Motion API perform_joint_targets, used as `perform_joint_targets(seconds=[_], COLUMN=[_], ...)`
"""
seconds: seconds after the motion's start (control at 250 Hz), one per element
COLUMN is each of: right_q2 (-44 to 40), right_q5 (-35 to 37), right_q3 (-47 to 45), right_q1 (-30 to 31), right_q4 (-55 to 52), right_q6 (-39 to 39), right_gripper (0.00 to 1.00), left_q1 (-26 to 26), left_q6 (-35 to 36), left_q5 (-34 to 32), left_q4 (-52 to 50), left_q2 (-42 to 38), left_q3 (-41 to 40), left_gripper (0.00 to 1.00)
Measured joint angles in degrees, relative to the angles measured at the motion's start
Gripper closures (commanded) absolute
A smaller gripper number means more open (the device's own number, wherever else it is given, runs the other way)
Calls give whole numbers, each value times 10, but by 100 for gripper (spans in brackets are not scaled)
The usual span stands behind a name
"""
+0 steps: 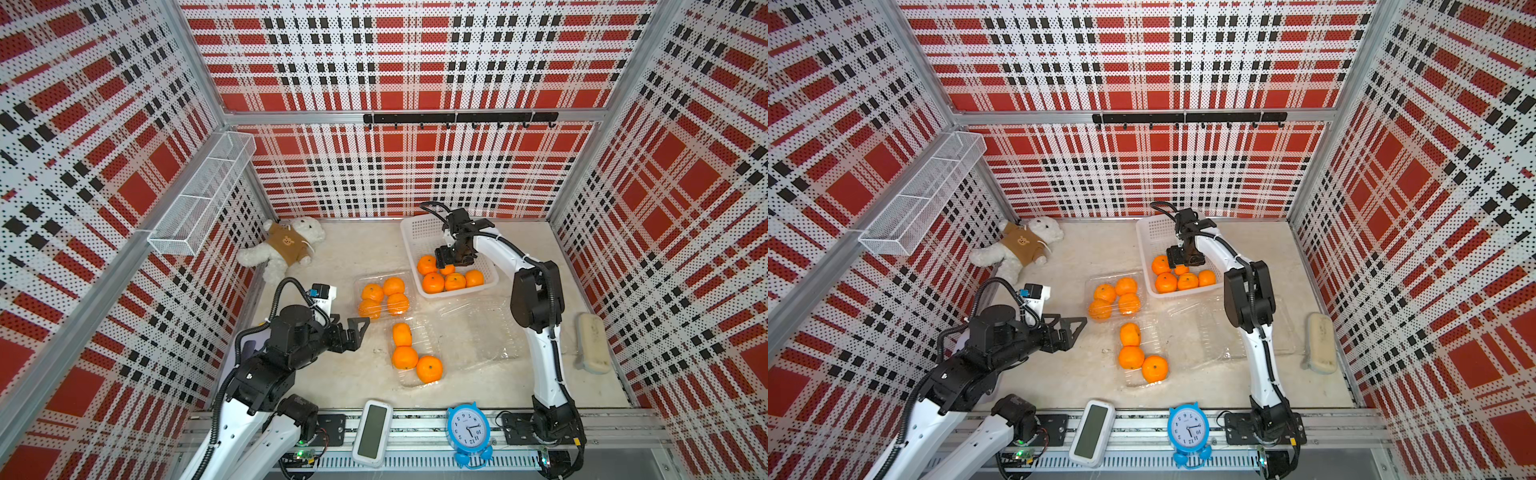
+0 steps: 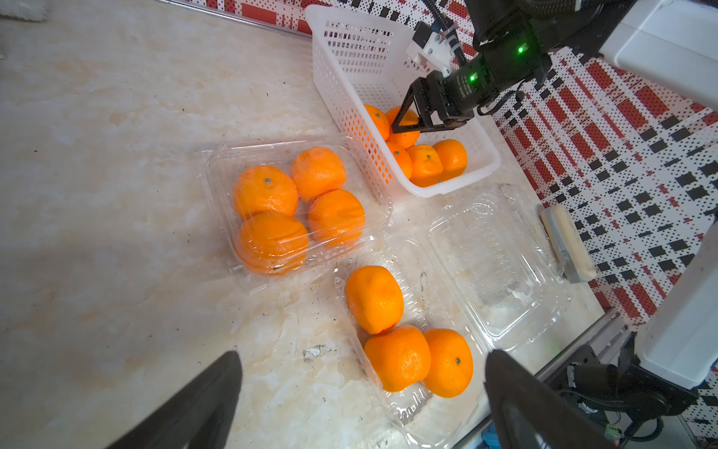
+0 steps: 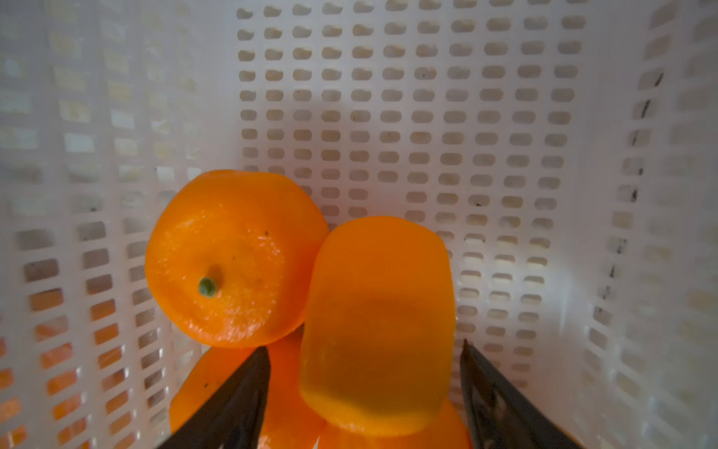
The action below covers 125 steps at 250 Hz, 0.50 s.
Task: Take oranges out of containers
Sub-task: Place the orange in the basket, then pick up the orange from the packing box.
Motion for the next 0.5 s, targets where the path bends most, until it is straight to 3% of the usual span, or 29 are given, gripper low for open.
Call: perform_joint_targets(seconds=[0.268, 0.5], right_q2=[-56, -177], right_q5=[63, 125], right_q3=[20, -18], right_q1=[37, 126], right_q4=[-72, -101], right_q6=[8, 71], right_gripper=[12, 11], left_q1=[0, 0], left_q6=[0, -3], left_q5=[-3, -27], left_q4=[0, 0], left_q2=[-8, -17], left_q3=[-1, -2], left_gripper=[1, 1])
